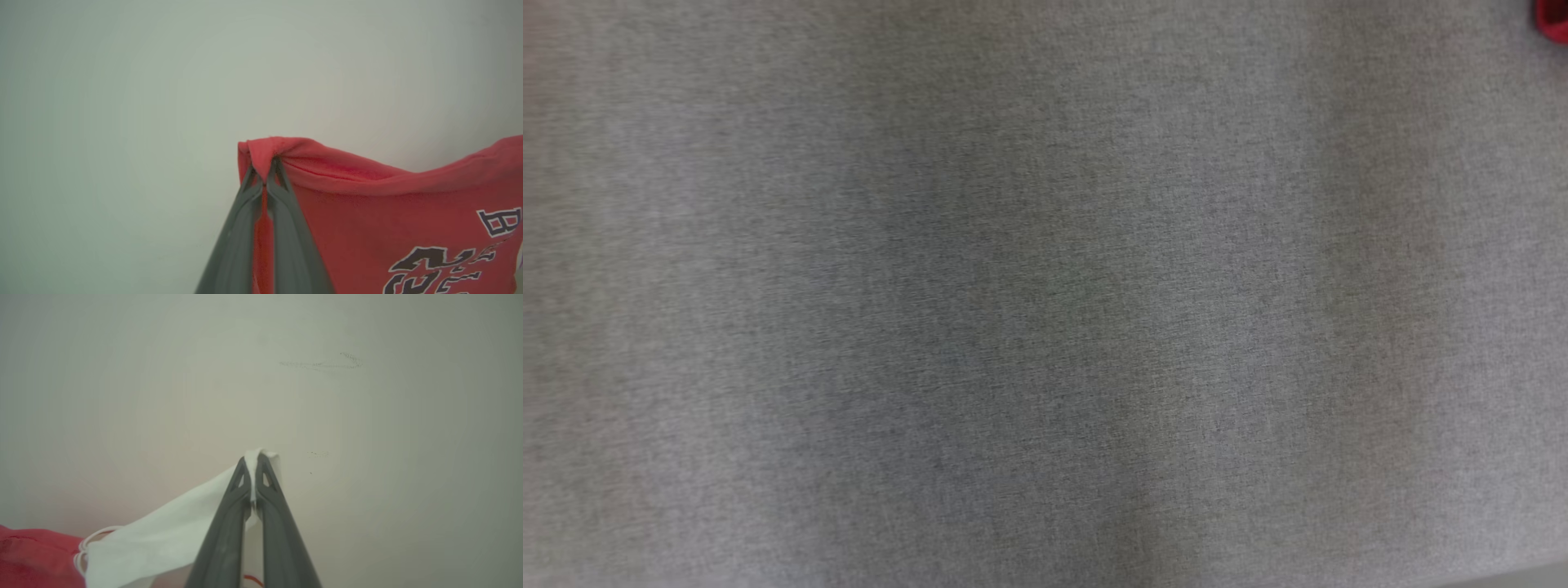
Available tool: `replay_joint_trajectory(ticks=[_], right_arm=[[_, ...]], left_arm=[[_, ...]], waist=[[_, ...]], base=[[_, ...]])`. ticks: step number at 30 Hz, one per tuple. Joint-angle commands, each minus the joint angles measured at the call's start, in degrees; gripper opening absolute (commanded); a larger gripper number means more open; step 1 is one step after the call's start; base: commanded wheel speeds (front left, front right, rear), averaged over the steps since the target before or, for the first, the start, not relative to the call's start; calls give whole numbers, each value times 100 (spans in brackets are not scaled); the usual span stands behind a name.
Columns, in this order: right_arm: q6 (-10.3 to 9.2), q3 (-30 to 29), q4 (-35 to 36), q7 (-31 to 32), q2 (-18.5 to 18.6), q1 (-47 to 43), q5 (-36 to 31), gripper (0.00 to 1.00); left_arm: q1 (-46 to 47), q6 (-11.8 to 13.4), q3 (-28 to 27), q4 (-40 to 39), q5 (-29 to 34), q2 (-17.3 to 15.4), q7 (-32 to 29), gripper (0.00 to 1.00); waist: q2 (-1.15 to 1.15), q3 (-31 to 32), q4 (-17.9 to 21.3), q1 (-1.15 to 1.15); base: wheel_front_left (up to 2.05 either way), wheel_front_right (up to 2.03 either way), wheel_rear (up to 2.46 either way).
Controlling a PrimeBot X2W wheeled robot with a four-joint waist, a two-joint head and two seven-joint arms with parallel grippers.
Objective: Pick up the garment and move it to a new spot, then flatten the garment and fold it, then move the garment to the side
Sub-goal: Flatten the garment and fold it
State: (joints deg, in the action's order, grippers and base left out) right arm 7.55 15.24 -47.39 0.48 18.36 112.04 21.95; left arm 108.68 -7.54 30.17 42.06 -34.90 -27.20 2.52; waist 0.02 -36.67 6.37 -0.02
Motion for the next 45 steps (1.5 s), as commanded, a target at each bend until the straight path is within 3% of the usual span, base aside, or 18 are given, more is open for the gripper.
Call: replay_joint_trajectory(ticks=[1, 14, 22, 29, 35, 40, 45], right_arm=[[-15, 86, -120, -29, -14, 228, -91, 0], [-15, 533, -919, -283, -98, 1163, -60, 0], [-15, 982, -938, -540, 18, 701, 286, 0], [-15, 1439, -410, -870, 166, -503, 960, 0], [-15, 1554, 661, -1048, 532, -2132, 1543, 0], [-15, 1205, 1628, -1032, 829, -3731, 1685, 0], [-15, 455, 2748, -807, 947, -5493, 1616, 0]], left_arm=[[215, 15, 116, 156, -42, 14, 71, 0], [825, 15, 940, 930, -663, 110, 503, 0], [244, 15, 1447, 819, -1243, -153, 858, 0], [-1030, 15, 1690, 366, -1797, -507, 1208, 0], [-2438, 24, 1467, -313, -1998, -715, 1268, 0], [-3803, 248, 980, -1119, -1809, -891, 1266, 0], [-5198, 636, 525, -2060, -1633, -927, 1268, 0]], waist=[[-2, -160, 145, 2], [-2, -313, 144, 2], [-2, -269, 56, 2], [-2, 336, 16, 2], [-2, 1039, 1, 2], [-2, 1498, 89, 2], [-2, 1760, 125, 2]], base=[[0, 0, 0], [0, 0, 0], [0, 0, 0], [0, 0, 0], [0, 0, 0], [0, 0, 0], [0, 0, 0]])
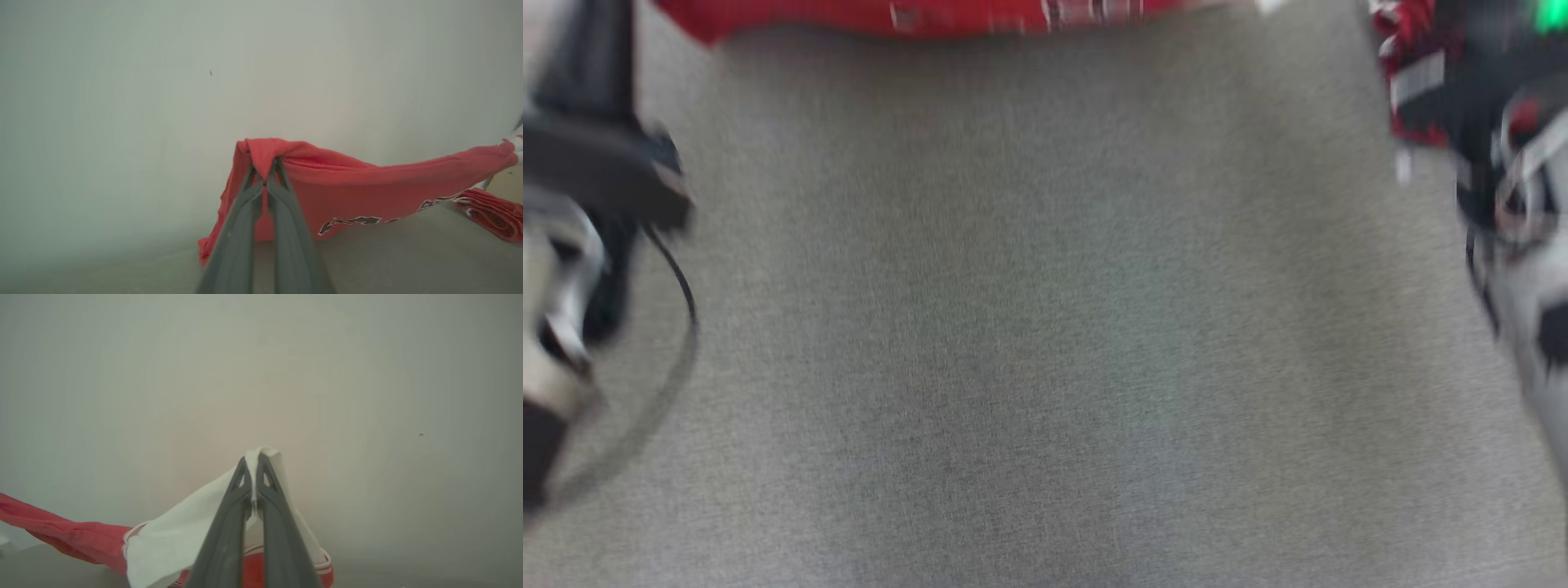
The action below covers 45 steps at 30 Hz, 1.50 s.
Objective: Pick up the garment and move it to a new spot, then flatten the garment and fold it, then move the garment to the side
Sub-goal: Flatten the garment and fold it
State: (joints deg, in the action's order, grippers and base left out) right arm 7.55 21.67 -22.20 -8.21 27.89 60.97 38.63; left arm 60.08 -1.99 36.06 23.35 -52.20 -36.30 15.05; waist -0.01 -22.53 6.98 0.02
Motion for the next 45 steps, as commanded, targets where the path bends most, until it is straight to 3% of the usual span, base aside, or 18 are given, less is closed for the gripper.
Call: replay_joint_trajectory(ticks=[1, 7, 12, 18, 31, 45], right_arm=[[-15, -341, 468, 132, -41, -767, -108, 0], [-15, -1307, 1624, 594, -403, -2586, -391, 0], [-15, -2030, 2690, 1118, -990, -4143, -725, 0], [-15, -2534, 3272, 1462, -1556, -5408, -1008, 0], [-15, -2957, 3016, 1551, -2033, -7128, -1145, 0], [-15, -2939, 3160, 1960, -2307, -8065, -875, 0]], left_arm=[[-613, 177, -115, -367, 164, -26, 15, 0], [-1828, 511, -321, -1153, 353, -3, 16, 0], [-2861, 774, -456, -1647, 557, 37, 16, 0], [-3962, 949, -799, -1961, 736, 299, 16, 0], [-6136, 597, -1740, -1790, 1245, 1455, 17, 0], [-6647, 233, -2072, -1241, 2027, 1820, 17, 0]], waist=[[1, 385, 69, -2], [1, 543, 85, -2], [1, 614, 104, -2], [1, 746, 96, -2], [1, 1215, -96, -2], [1, 1357, -308, -2]], base=[[0, 0, 0], [0, 0, 0], [0, 0, 0], [0, 0, 0], [0, 0, 0], [0, 0, 0]])
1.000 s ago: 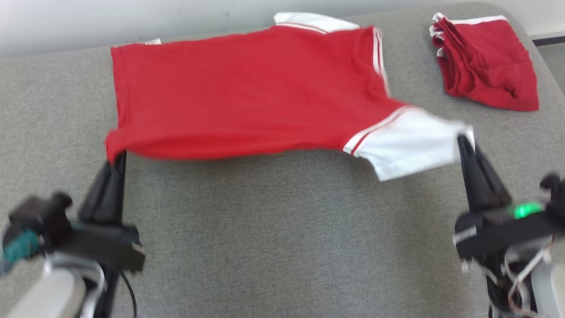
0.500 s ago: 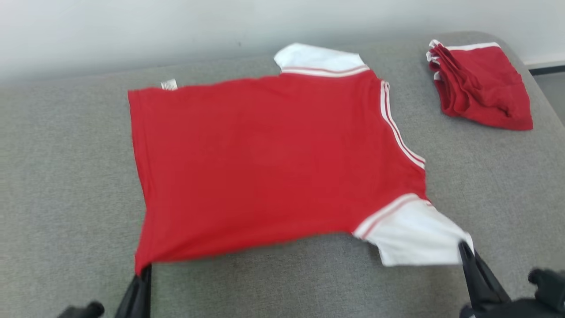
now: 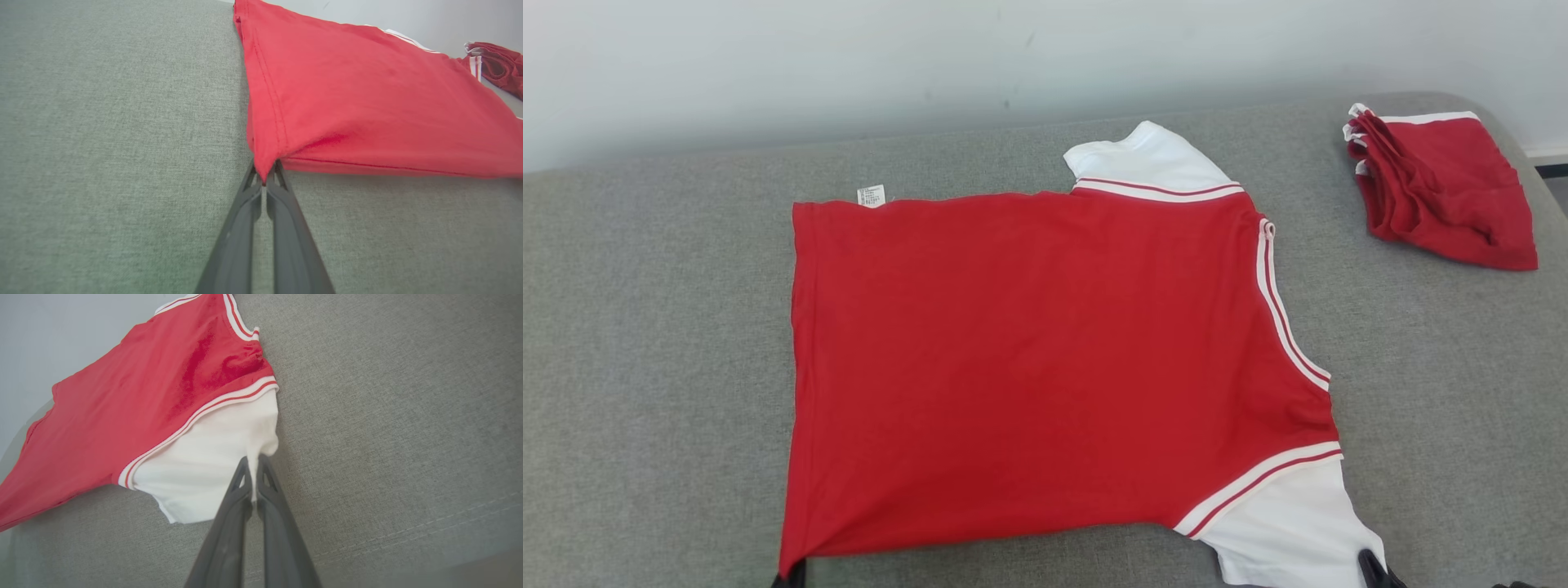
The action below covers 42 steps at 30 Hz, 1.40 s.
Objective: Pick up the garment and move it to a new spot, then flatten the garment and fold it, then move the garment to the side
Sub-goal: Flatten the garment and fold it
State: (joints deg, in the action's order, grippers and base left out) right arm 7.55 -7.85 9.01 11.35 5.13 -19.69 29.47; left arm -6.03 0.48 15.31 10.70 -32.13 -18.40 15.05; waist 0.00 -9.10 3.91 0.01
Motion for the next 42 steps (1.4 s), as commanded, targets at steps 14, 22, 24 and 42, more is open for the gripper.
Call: replay_joint_trajectory(ticks=[14, 22, 24, 42], right_arm=[[-15, 106, 91, 191, 243, 1211, 208, 0], [-16, 243, -692, 381, 508, 2383, 153, 0], [-16, 302, -987, 404, 579, 2714, 160, 0], [-16, 1057, -3756, -142, 1069, 5182, 195, 0]], left_arm=[[672, -164, 179, -108, 478, -21, -95, 0], [1384, -326, 335, 86, 624, -135, -343, 0], [1578, -358, 355, 186, 611, -140, -387, 0], [2615, -578, 429, 980, 497, -303, -656, 0]], waist=[[0, -13, -4, -1], [0, -166, -76, -1], [0, -203, -83, -1], [0, -486, -119, -1]], base=[[0, 0, 0], [0, 0, 0], [0, 0, 0], [0, 0, 0]])
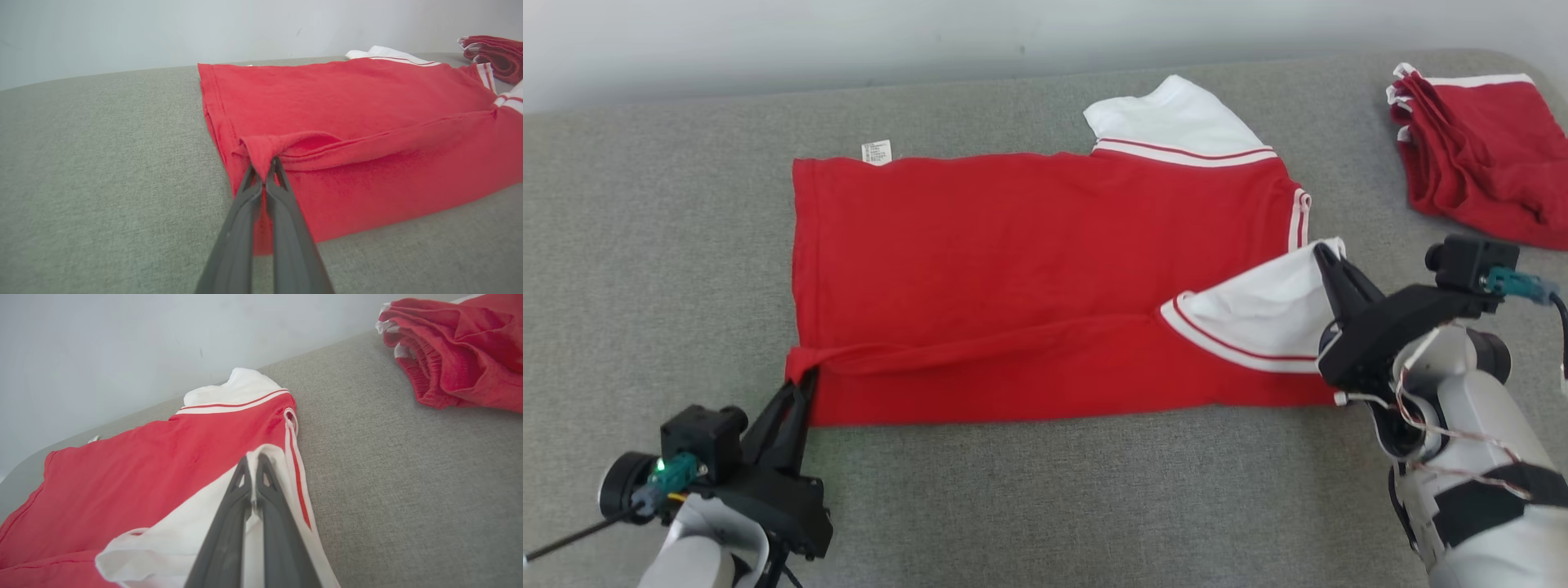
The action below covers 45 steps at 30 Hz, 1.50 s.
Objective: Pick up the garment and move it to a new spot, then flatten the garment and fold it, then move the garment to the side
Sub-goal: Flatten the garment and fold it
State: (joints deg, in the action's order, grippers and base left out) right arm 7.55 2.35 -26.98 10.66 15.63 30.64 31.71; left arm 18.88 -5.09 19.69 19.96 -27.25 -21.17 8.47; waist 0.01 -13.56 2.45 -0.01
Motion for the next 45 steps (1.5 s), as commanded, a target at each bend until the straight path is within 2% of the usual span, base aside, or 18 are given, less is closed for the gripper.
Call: replay_joint_trajectory(ticks=[1, 6, 7, 8, 9, 10, 16, 21, 27, 36, 37, 38, 39, 40, 41, 45], right_arm=[[-16, 75, -314, -122, 3, 267, -30, 0], [-16, 376, -998, -436, -50, 722, -6, 0], [-16, 432, -1082, -541, -30, 783, -15, 68], [-16, 432, -1082, -541, -30, 783, -15, 68], [-16, 486, -1173, -624, -16, 826, -2, 100], [-16, 554, -1247, -709, 0, 854, 14, 100], [-16, 894, -1368, -1213, 205, 616, 243, 100], [-16, 1267, -1106, -1467, 535, 92, 313, 100], [-16, 1399, -772, -1579, 810, -522, 409, 100], [-16, 1427, -876, -1478, 592, -674, 280, 100], [-16, 1435, -907, -1469, 561, -669, 293, 46], [-16, 1447, -933, -1474, 530, -679, 301, 13], [-16, 1452, -956, -1489, 503, -696, 306, 0], [-16, 1453, -977, -1499, 486, -712, 309, 0], [-16, 1449, -993, -1510, 473, -727, 318, 0], [-16, 1410, -987, -1618, 450, -842, 379, 0]], left_arm=[[181, -36, 6, 108, 4, -26, -10, 0], [437, -64, 88, 389, 28, 17, 2, 0], [486, -55, 99, 438, 59, 32, 53, 54], [486, -55, 99, 438, 59, 32, 53, 54], [510, -50, 112, 489, 69, 49, 87, 100], [519, -33, 108, 540, 59, 76, 143, 100], [324, 67, 35, 717, 14, 188, 445, 100], [-66, 147, -25, 625, -69, 260, 561, 100], [-390, 203, -21, 604, -136, 261, 587, 100], [-210, 247, -117, 800, -291, 289, 577, 100], [-183, 230, -109, 849, -280, 304, 568, 100], [-142, 218, -112, 890, -305, 337, 574, 84], [-106, 214, -110, 933, -325, 368, 582, 40], [-83, 194, -102, 991, -332, 385, 589, 16], [-58, 180, -92, 1055, -326, 395, 597, 0], [-69, 127, -76, 1183, -303, 440, 628, 0]], waist=[[-1, -62, 36, 1], [-1, -135, 50, 1], [-1, -140, 46, 1], [-1, -140, 46, 1], [-1, -139, 43, 1], [-1, -128, 42, 1], [-1, 56, 48, 1], [-1, 167, 67, 1], [-1, 140, 133, 1], [-1, -32, 210, 1], [-1, -40, 206, 1], [-1, -43, 200, 1], [-1, -40, 193, 1], [-1, -33, 187, 1], [-1, -25, 182, 1], [-1, 105, 132, 1]], base=[[0, 0, 0], [0, 0, 0], [0, 0, 0], [0, 0, 0], [0, 0, 0], [0, 0, 0], [0, 0, 0], [0, 0, 0], [0, 0, 0], [0, 0, 0], [0, 0, 0], [0, 0, 0], [0, 0, 0], [0, 0, 0], [0, 0, 0], [0, 0, 0]])
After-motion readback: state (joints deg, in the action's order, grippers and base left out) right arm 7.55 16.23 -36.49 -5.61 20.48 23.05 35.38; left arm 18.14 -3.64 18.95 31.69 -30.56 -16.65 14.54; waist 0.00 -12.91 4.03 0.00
